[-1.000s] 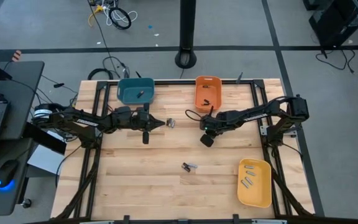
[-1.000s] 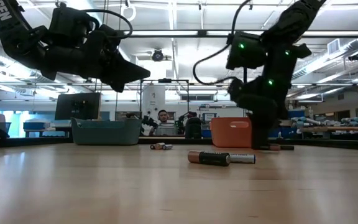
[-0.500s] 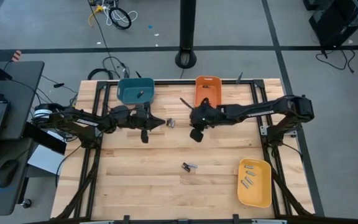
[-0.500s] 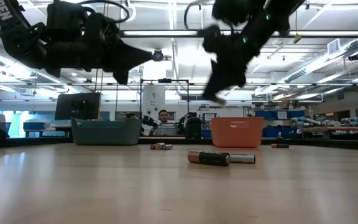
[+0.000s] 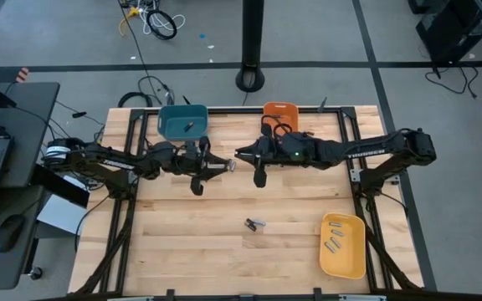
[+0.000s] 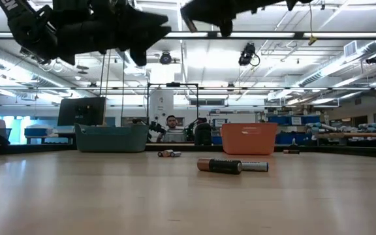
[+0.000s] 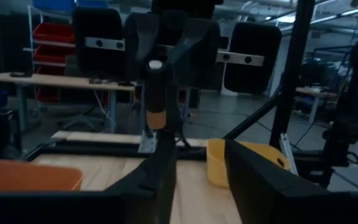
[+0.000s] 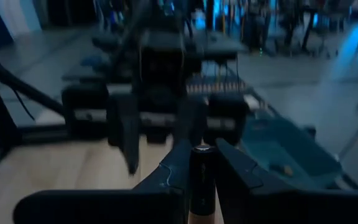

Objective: Sort batteries
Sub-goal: Put the big black battery into the blue bin

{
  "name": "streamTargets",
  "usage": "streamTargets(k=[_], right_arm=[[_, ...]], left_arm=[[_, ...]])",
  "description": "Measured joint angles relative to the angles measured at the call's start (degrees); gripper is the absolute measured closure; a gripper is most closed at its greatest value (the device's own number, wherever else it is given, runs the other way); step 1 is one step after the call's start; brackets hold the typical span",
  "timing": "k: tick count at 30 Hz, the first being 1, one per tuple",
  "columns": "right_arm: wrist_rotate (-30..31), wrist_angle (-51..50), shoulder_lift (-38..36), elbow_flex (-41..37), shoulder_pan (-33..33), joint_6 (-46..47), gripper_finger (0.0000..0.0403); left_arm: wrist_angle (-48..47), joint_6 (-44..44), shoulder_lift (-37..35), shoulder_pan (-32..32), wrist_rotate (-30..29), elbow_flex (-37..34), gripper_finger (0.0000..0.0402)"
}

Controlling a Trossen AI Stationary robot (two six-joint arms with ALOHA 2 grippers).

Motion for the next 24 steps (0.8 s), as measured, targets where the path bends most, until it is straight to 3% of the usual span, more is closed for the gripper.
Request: streamTargets(k=[12,18,24], right_arm=[[-0.1,7.4,0.0,0.0,3.1,-2.3,0.0343],[-0.1,7.8,0.0,0.0,3.1,-2.4,0.0344],[-0.1,8.5,0.0,0.0,3.1,-3.0,0.0343]], left_arm=[[-0.2,1.8,0.0,-0.4,-4.0,3.4,0.0161],[-0.3,2.9,1.3,-0.8,-2.7,5.9,0.0145],[-0.4,3.0,6.8,-1.4,-1.9,11.2,0.0144]])
